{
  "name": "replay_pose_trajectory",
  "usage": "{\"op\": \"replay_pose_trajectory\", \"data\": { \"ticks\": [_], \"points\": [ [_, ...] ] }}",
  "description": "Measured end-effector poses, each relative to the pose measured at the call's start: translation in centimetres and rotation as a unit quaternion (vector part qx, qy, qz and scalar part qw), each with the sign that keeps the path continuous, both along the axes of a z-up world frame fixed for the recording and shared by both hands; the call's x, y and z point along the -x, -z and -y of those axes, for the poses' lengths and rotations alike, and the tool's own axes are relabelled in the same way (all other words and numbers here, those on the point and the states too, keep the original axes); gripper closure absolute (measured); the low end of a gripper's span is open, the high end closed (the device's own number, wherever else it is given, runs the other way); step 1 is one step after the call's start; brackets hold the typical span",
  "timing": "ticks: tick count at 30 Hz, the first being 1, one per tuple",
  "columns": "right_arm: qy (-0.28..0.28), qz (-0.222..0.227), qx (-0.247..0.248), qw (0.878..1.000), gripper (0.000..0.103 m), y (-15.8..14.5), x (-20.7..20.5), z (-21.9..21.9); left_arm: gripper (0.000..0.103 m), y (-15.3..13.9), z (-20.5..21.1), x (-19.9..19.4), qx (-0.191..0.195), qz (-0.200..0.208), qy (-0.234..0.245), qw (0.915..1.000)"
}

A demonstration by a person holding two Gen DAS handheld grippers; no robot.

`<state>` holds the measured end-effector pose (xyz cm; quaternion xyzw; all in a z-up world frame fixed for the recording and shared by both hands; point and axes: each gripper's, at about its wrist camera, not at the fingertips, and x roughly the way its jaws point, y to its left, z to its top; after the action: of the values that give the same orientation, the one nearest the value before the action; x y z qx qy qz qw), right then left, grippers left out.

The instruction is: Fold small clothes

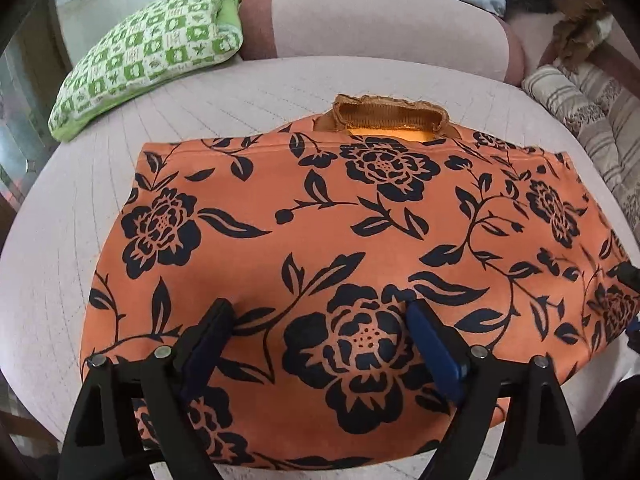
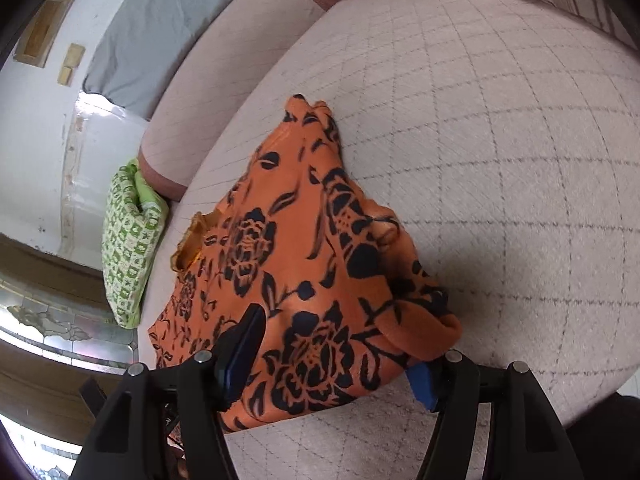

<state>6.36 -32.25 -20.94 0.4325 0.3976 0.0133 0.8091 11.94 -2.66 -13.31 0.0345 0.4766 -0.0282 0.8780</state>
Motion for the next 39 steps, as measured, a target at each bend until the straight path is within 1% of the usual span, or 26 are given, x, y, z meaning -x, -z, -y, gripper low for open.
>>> {"op": "replay_pose_trajectory", "data": {
  "ticks": [5,7,8,9,12,14,17,18,20,21,22,23,25,26,27,28,29,30,31,32,33,34,35,36,38,39],
  "points": [
    [-0.008,-0.005,0.003,1.000,0.037,0.5,-0.6,-0.2,0.014,0.2,0.0,0.0,-0.004,0.001,0.004,1.0000],
    [-0.006,-0.004,0.004,1.000,0.042,0.5,-0.7,-0.2,0.014,0.3,0.0,-0.1,-0.006,0.003,0.003,1.0000],
    [-0.006,-0.004,0.004,1.000,0.050,0.5,-0.7,-0.1,0.014,0.2,0.1,-0.1,-0.005,0.002,0.002,1.0000],
    [-0.005,-0.007,0.006,1.000,0.068,0.6,-0.7,0.0,0.014,0.2,0.0,-0.1,-0.003,0.001,0.001,1.0000],
    [-0.006,-0.018,0.000,1.000,0.079,1.3,-0.7,0.3,0.014,-0.4,-0.2,0.2,0.003,0.002,0.000,1.0000],
    [-0.003,-0.018,0.004,1.000,0.080,1.2,-0.6,0.4,0.014,-1.2,-0.5,0.7,0.008,0.011,-0.003,0.9999],
    [0.004,-0.006,0.014,1.000,0.081,0.4,-0.2,0.3,0.014,-2.2,-1.1,1.7,0.008,0.040,-0.009,0.9991],
    [0.006,0.004,0.014,1.000,0.081,0.1,-0.1,0.3,0.014,-1.8,-1.1,1.6,0.005,0.040,-0.010,0.9991],
    [0.015,0.003,0.010,1.000,0.078,0.2,-0.2,0.4,0.013,0.6,-0.6,0.7,-0.007,-0.001,0.003,1.0000],
    [0.021,-0.011,0.005,1.000,0.073,0.8,-0.3,0.6,0.008,1.2,-0.2,0.9,-0.026,0.017,0.012,0.9995],
    [0.027,-0.021,-0.012,0.999,0.072,1.5,-0.4,0.8,0.008,1.2,0.2,1.3,-0.046,0.035,0.021,0.9981],
    [0.031,-0.018,-0.022,0.999,0.072,1.8,-0.3,1.0,0.008,1.2,0.3,1.3,-0.048,0.036,0.021,0.9980],
    [0.018,-0.018,-0.002,1.000,0.072,1.4,-0.7,0.8,0.008,1.2,0.0,1.1,-0.035,0.030,0.017,0.9988],
    [0.011,-0.017,0.005,1.000,0.081,1.2,-0.9,0.6,0.008,1.2,-0.1,1.0,-0.031,0.029,0.018,0.9989],
    [-0.006,-0.016,0.013,1.000,0.094,0.9,-1.4,0.3,0.008,1.2,-0.2,0.9,-0.028,0.029,0.021,0.9989],
    [-0.014,-0.016,0.013,1.000,0.094,0.7,-1.6,0.2,0.008,1.1,-0.5,0.9,-0.022,0.029,0.024,0.9990],
    [-0.016,-0.014,0.025,0.999,0.094,0.0,-1.8,-0.1,0.009,0.8,-0.9,1.0,-0.010,0.028,0.026,0.9992],
    [-0.019,-0.005,0.040,0.999,0.094,-1.1,-1.8,-0.6,0.011,0.2,-1.7,1.2,0.015,0.026,0.023,0.9993],
    [-0.023,0.015,0.067,0.997,0.094,-3.4,-1.8,-1.4,0.015,-0.4,-2.6,1.3,0.034,0.028,0.014,0.9989],
    [-0.028,0.029,0.089,0.995,0.094,-4.9,-1.8,-2.2,0.015,-1.4,-3.7,1.8,0.057,0.039,-0.005,0.9976],
    [-0.044,0.057,0.127,0.989,0.094,-7.8,-1.9,-4.0,0.015,-2.9,-5.3,2.8,0.080,0.069,-0.030,0.9940],
    [-0.057,0.074,0.147,0.985,0.094,-9.6,-2.1,-5.5,0.015,-4.8,-7.5,4.4,0.097,0.115,-0.063,0.9867],
    [-0.071,0.092,0.167,0.979,0.094,-11.4,-2.2,-7.0,0.015,-5.7,-8.8,5.3,0.103,0.141,-0.082,0.9812],
    [-0.091,0.116,0.196,0.969,0.094,-13.6,-2.3,-9.5,0.015,-6.8,-10.7,6.4,0.107,0.171,-0.108,0.9736],
    [-0.127,0.153,0.229,0.953,0.094,-16.6,-2.4,-14.1,0.015,-7.8,-14.9,8.4,0.103,0.209,-0.165,0.9584],
    [-0.153,0.172,0.252,0.940,0.094,-18.0,-2.6,-17.5,0.015,-7.8,-16.4,9.0,0.097,0.216,-0.189,0.9530]
  ]
}}
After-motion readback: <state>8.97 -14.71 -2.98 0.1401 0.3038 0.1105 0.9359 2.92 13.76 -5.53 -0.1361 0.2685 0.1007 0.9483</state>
